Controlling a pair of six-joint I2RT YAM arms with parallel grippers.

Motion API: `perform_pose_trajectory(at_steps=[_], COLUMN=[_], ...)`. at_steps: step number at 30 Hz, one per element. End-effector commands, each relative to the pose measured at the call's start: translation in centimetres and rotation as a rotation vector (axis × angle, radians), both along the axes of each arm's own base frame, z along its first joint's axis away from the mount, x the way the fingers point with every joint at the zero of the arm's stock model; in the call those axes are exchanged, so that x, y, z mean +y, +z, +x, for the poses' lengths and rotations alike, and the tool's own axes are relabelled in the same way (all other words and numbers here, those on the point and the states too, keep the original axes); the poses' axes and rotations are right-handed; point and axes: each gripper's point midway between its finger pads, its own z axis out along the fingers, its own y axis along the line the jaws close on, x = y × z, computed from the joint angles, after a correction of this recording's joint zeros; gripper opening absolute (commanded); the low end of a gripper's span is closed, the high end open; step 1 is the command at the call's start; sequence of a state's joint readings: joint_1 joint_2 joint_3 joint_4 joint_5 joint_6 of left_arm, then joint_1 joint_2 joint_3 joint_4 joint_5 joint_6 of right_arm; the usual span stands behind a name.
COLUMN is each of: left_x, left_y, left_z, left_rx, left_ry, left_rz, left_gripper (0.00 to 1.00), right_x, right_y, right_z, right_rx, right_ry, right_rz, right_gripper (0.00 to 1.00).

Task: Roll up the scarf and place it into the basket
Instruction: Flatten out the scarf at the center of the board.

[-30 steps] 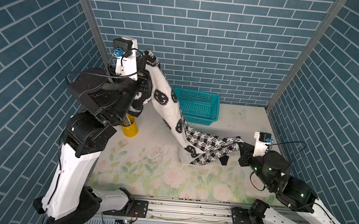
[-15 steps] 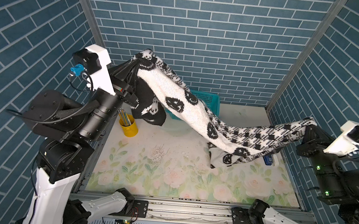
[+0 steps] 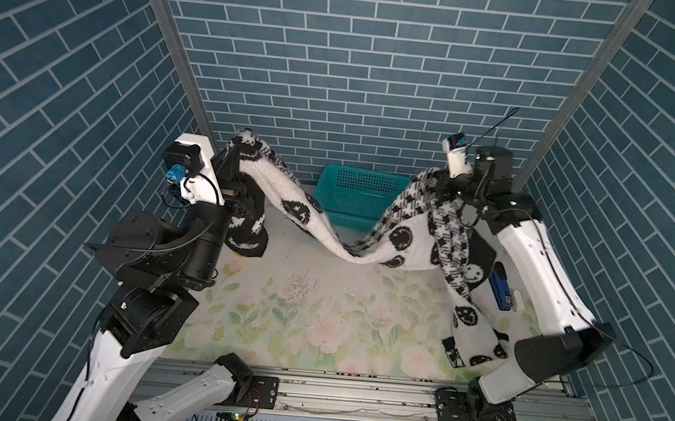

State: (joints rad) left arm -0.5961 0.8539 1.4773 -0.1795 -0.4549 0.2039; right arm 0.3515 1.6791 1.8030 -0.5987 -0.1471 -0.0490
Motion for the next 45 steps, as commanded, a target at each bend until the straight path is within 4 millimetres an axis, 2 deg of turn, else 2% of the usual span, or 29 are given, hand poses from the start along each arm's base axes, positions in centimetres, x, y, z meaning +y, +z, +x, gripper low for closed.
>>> perform_pose_trajectory(at_steps=[1,2,3,4,5,7,9,10,13,16,21,24,26,29,32,35,39,40,41,42,44,45], left_x=[3.1,3.5,3.7,3.9,4.0,4.1,4.3,4.5,5.1,5.5,5.0,4.7,4.7,4.8,4.7,4.8,5.7,5.9,6.2,6.4,6.7,7.0], left_y=[0.1,-0.2,-0.3,-0.5,-0.6,-0.9,-1.3,-1.5,-1.9,-1.9,-2.1,-2.3,-2.1,-2.0,-2.1,-2.0,-1.4,-1.2,-1.2,-1.0,-0.9,-0.9], left_z=[-1.2,-1.3,-1.4,-1.4,-1.4,-1.1,-0.7,-0.5,-0.4,-0.4,0.6,1.2,1.2,1.1,1.4,1.5,0.7,0.3,0.2,-0.1,-0.4,-0.7], left_rx=[-0.042,-0.04,-0.04,-0.036,-0.03,-0.015,0.003,0.009,0.016,0.01,0.028,0.032,0.027,0.024,0.034,0.039,0.026,0.022,0.022,0.019,0.021,0.02], left_ry=[0.138,0.157,0.169,0.181,0.193,0.217,0.255,0.274,0.337,0.382,0.377,0.365,0.359,0.359,0.364,0.376,0.401,0.406,0.416,0.424,0.436,0.442], left_rz=[-0.046,-0.044,-0.04,-0.032,-0.021,-0.001,0.026,0.037,0.074,0.101,0.119,0.118,0.111,0.109,0.119,0.124,0.111,0.109,0.11,0.109,0.11,0.11], left_gripper=[0.0,0.0,0.0,0.0,0.0,0.0,0.0,0.0,0.0,0.0,0.0,0.0,0.0,0.0,0.0,0.0,0.0,0.0,0.0,0.0,0.0,0.0], right_x=[2.1,1.6,1.0,0.6,0.0,-1.4,-2.7,-3.5,-5.7,-5.6,-3.6,-2.5,-3.2,-4.7,-6.4,-8.0,-9.7,-10.0,-10.0,-10.2,-11.1,-11.5], right_y=[-9.6,-11.9,-13.5,-14.7,-15.6,-16.3,-15.8,-15.6,-14.9,-15.4,-20.3,-22.2,-23.5,-24.6,-25.2,-26.8,-28.7,-28.7,-28.6,-28.4,-27.6,-26.8], right_z=[-3.0,-2.6,-2.1,-1.7,-1.1,-0.3,-0.4,-0.6,-3.2,-7.8,-17.6,-21.3,-23.5,-25.7,-26.8,-28.0,-29.3,-29.3,-29.2,-29.0,-28.7,-28.4], right_rx=[0.348,0.389,0.419,0.437,0.445,0.432,0.39,0.372,0.334,0.342,0.483,0.567,0.607,0.642,0.658,0.716,0.765,0.759,0.754,0.745,0.716,0.689], right_ry=[0.178,0.158,0.132,0.114,0.082,-0.002,-0.06,-0.095,-0.194,-0.197,-0.179,-0.191,-0.242,-0.306,-0.373,-0.413,-0.45,-0.462,-0.467,-0.48,-0.53,-0.561], right_rz=[0.081,0.067,0.055,0.041,0.018,-0.033,-0.047,-0.057,-0.047,0.055,-0.084,-0.129,-0.179,-0.233,-0.301,-0.405,-0.503,-0.512,-0.507,-0.511,-0.546,-0.554], right_gripper=[0.05,0.07,0.15,0.28,0.45,0.78,1.0,1.0,1.0,0.99,0.99,1.0,0.99,0.99,0.99,0.99,1.0,0.95,0.82,0.61,0.0,0.0])
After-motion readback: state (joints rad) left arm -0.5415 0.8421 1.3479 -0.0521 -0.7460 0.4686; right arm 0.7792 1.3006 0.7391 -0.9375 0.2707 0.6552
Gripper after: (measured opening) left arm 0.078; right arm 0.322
